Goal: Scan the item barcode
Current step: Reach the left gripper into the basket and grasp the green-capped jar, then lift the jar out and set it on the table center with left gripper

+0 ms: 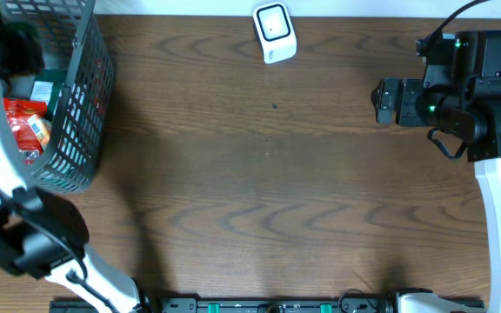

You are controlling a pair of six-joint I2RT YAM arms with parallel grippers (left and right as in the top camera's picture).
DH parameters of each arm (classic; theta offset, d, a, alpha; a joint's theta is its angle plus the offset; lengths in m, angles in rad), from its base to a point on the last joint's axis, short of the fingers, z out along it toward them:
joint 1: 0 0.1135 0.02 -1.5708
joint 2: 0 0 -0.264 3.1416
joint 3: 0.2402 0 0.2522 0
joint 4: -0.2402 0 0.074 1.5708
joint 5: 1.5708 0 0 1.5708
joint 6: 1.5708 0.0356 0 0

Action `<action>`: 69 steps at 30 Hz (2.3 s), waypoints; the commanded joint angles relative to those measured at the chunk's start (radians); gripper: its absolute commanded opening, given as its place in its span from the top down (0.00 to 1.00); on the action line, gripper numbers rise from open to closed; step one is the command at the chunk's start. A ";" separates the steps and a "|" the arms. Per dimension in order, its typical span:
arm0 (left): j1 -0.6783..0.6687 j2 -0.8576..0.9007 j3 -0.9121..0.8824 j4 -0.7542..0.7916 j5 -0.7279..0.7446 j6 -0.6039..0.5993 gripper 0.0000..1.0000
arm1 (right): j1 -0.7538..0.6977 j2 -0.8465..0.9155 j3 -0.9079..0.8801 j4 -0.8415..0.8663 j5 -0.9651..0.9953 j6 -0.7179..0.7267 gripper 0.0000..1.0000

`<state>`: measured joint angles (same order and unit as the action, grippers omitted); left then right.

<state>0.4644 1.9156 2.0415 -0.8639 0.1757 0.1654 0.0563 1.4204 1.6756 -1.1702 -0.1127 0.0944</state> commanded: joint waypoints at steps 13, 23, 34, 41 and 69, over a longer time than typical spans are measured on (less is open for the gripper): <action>-0.186 -0.355 0.024 -0.173 0.018 -0.234 0.49 | -0.004 0.007 0.022 -0.001 -0.004 -0.006 0.01; -0.547 -0.339 -0.069 -0.343 -0.028 -0.310 0.48 | -0.004 0.007 0.022 -0.001 -0.005 -0.006 0.01; -0.692 -0.333 -0.338 -0.300 -0.109 -0.460 0.14 | -0.004 0.007 0.022 -0.001 -0.004 -0.006 0.01; -0.768 -0.333 -0.609 -0.110 -0.109 -0.546 0.11 | -0.004 0.007 0.022 -0.001 -0.004 -0.006 0.01; -0.783 -0.113 -0.797 0.200 -0.109 -0.383 0.11 | -0.004 0.007 0.022 -0.001 -0.004 -0.006 0.01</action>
<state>-0.3180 1.7779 1.2507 -0.6701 0.0753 -0.2649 0.0563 1.4204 1.6768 -1.1702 -0.1127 0.0944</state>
